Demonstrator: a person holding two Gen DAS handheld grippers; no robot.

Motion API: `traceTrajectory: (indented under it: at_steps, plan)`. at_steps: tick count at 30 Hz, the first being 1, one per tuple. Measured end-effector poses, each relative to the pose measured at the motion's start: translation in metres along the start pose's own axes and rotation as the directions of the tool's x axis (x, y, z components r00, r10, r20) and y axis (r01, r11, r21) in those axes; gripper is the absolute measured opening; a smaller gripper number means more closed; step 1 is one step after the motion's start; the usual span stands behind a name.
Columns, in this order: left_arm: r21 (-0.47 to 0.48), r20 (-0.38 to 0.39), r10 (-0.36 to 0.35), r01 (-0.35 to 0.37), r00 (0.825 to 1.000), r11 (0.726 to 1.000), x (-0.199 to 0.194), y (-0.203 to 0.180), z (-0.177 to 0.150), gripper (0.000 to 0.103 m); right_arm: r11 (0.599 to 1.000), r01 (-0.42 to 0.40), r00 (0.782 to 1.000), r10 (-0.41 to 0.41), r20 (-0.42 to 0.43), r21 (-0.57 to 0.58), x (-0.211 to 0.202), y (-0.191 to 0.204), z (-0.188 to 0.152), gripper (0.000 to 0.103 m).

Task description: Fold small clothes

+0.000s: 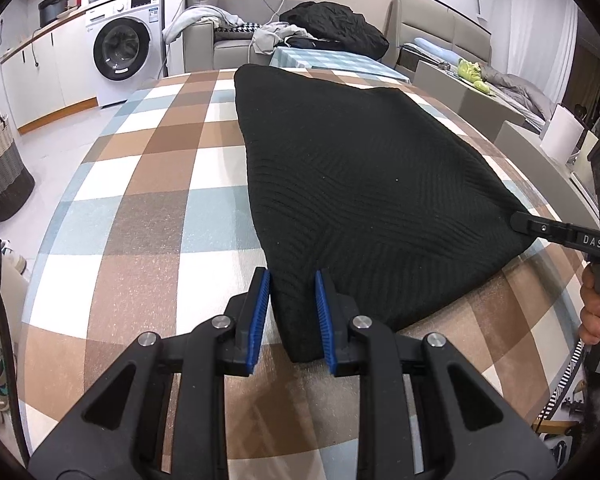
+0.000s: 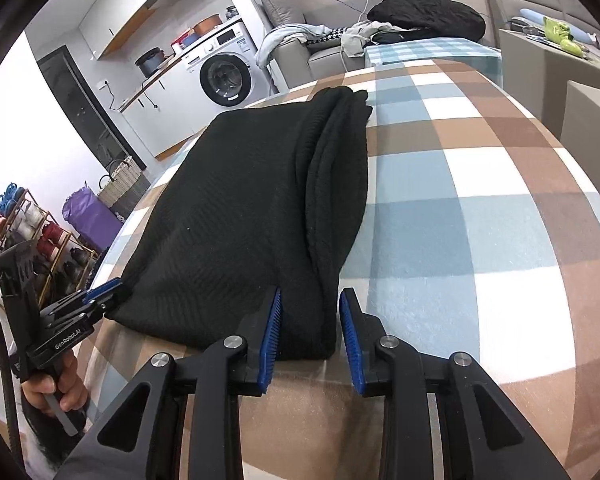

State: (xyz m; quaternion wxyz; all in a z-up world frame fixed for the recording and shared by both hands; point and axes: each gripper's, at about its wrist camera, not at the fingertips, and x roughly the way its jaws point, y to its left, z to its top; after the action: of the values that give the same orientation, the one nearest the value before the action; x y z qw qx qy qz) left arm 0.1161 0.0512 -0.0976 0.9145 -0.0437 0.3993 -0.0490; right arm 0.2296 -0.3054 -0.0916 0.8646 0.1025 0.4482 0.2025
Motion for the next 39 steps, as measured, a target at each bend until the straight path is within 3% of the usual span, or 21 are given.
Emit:
traceTrajectory:
  at_steps: [3,6,8,9,10,11,13,17,21,26,31,39]
  plan:
    - [-0.016,0.016,-0.008,0.009,1.0,1.0,-0.006,0.0,-0.004,0.019,1.0,0.005,1.0,-0.005,-0.009,-0.004,0.002,0.001,0.001,0.032]
    - [0.0,0.046,0.002,-0.002,0.999,1.0,-0.015,-0.004,-0.008,0.026,0.998,0.047,0.999,-0.046,0.028,-0.042,-0.006,0.005,0.0,0.047]
    - [0.005,0.072,0.013,-0.014,0.997,1.0,-0.026,-0.007,-0.013,0.037,0.998,0.046,0.998,-0.043,0.048,-0.048,-0.011,0.005,0.0,0.057]
    - [0.003,0.081,0.015,-0.015,0.997,1.0,-0.03,-0.008,-0.014,0.051,0.998,0.04,0.997,-0.036,0.062,-0.053,-0.015,0.006,0.0,0.062]
    - [-0.004,0.097,0.017,-0.017,0.995,1.0,-0.036,-0.009,-0.016,0.065,0.998,0.03,0.996,-0.025,0.08,-0.061,-0.02,0.007,0.0,0.075]
    - [-0.008,0.113,0.017,-0.016,0.994,1.0,-0.04,-0.01,-0.018,0.07,0.997,0.022,0.995,-0.015,0.099,-0.068,-0.025,0.009,-0.001,0.09]
    - [-0.005,0.147,0.01,-0.009,0.989,1.0,-0.05,-0.013,-0.022,0.082,0.996,0.012,0.989,0.002,0.15,-0.092,-0.038,0.012,-0.003,0.101]
    - [0.012,0.194,0.014,-0.016,0.981,1.0,-0.067,-0.024,-0.032,0.088,0.988,-0.013,0.974,0.048,0.221,-0.157,-0.058,0.021,-0.013,0.103]
    - [0.019,0.233,-0.005,0.0,0.972,1.0,-0.079,-0.033,-0.043,0.102,0.977,-0.024,0.955,0.086,0.284,-0.214,-0.073,0.029,-0.027,0.103]
    - [0.021,0.247,-0.003,-0.002,0.969,1.0,-0.084,-0.038,-0.05,0.102,0.973,-0.045,0.931,0.124,0.343,-0.227,-0.082,0.031,-0.042,0.103]
    - [0.036,0.262,-0.013,0.004,0.965,0.999,-0.088,-0.042,-0.051,0.102,0.969,-0.069,0.923,0.153,0.354,-0.238,-0.078,0.029,-0.048,0.103]
    - [0.05,0.291,-0.002,-0.013,0.957,0.999,-0.088,-0.043,-0.053,0.102,0.962,-0.074,0.925,0.165,0.341,-0.264,-0.069,0.029,-0.054,0.103]
